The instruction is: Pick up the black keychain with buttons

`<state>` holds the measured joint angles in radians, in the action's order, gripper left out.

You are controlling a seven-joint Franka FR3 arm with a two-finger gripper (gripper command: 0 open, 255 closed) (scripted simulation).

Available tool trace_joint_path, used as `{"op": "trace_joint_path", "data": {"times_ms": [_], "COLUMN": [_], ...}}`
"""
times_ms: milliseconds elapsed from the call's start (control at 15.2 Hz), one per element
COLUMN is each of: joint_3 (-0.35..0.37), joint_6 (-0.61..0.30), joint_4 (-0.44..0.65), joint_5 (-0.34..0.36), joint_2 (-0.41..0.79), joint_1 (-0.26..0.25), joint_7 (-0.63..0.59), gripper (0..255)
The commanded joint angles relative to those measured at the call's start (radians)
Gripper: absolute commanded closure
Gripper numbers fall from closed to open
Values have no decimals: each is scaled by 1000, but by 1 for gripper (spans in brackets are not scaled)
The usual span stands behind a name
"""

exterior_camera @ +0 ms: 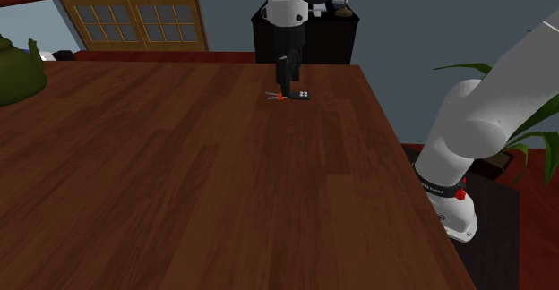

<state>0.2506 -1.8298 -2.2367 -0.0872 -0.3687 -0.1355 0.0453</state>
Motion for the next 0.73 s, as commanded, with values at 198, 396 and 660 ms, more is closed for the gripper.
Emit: {"op": "trace_joint_path", "data": {"times_ms": [198,396,660], "joint_3": [4,4,5], "joint_6": [-52,-52,-52], "joint_4": [-42,-42,-38], "joint_5": [-1,0,0], "joint_2": [10,10,13], "joint_1": [-1,-1,-1], "joint_7": [-1,0,-2], "gripper": [0,255,255]}}
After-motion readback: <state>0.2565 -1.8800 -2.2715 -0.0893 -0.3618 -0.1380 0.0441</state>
